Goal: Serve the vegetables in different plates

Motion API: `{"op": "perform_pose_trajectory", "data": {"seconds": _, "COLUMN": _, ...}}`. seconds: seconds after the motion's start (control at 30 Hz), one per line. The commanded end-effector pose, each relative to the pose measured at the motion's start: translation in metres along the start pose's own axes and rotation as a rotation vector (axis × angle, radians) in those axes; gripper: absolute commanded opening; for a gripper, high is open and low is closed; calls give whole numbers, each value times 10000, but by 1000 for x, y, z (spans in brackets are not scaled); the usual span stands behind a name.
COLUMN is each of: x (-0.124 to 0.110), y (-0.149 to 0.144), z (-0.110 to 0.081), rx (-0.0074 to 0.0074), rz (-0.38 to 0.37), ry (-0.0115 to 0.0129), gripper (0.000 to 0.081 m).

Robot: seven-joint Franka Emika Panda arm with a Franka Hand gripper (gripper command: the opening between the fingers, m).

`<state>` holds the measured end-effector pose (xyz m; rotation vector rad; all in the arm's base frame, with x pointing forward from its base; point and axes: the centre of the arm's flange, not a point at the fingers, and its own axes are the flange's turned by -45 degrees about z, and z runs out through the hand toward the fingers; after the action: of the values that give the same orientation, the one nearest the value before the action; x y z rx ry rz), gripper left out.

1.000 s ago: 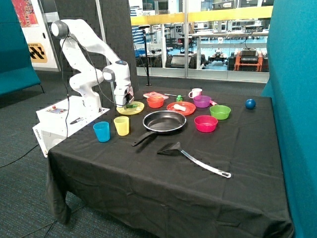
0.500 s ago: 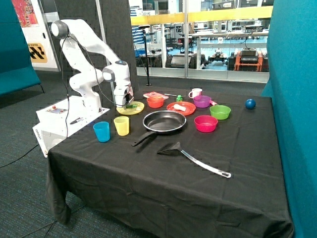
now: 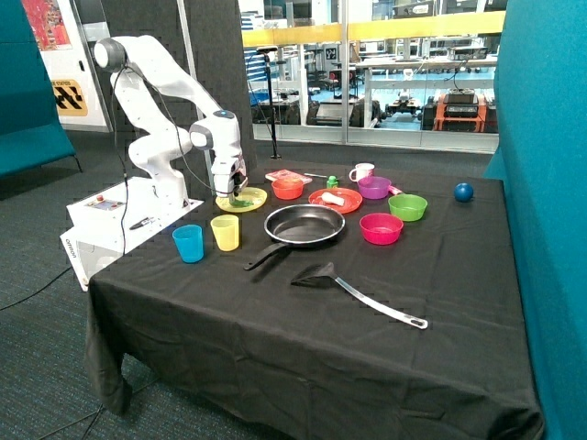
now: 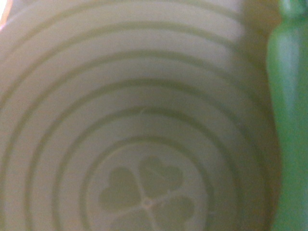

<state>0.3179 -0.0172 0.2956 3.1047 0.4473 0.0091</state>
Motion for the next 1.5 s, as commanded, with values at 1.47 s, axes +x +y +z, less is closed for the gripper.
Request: {"op": "perform_pose_trajectory", "data": {"seconds": 1.47, "x": 58, "y": 31, "z": -58, "rx": 56, "rz": 47, "ry": -51, "gripper": 567}}
